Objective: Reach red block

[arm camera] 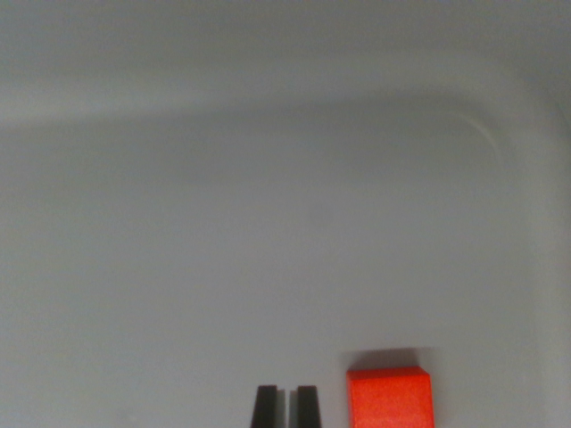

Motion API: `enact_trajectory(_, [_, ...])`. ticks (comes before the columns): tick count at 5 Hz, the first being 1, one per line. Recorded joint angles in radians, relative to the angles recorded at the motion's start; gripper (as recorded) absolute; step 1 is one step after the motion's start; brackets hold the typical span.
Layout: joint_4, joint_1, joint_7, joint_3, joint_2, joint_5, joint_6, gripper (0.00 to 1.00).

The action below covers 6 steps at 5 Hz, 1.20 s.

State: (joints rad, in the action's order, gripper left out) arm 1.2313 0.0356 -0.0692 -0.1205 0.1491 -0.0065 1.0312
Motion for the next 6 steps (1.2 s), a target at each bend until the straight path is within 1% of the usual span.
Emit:
enact_trajectory(1, [-0.035,0.0054,-0.007,-0.008,0.018,0.0020,-0.048,0.00])
enact_trajectory(2, [-0.035,0.0054,-0.007,-0.008,0.018,0.0020,-0.048,0.00])
enact_trajectory(3, [-0.068,0.0103,-0.014,-0.016,0.034,0.0039,-0.091,0.00])
enact_trajectory(4, [-0.068,0.0103,-0.014,-0.016,0.034,0.0039,-0.091,0.00])
enact_trajectory(5, [-0.101,0.0154,-0.021,-0.024,0.050,0.0057,-0.136,0.00])
enact_trajectory(6, [-0.101,0.0154,-0.021,-0.024,0.050,0.0057,-0.136,0.00])
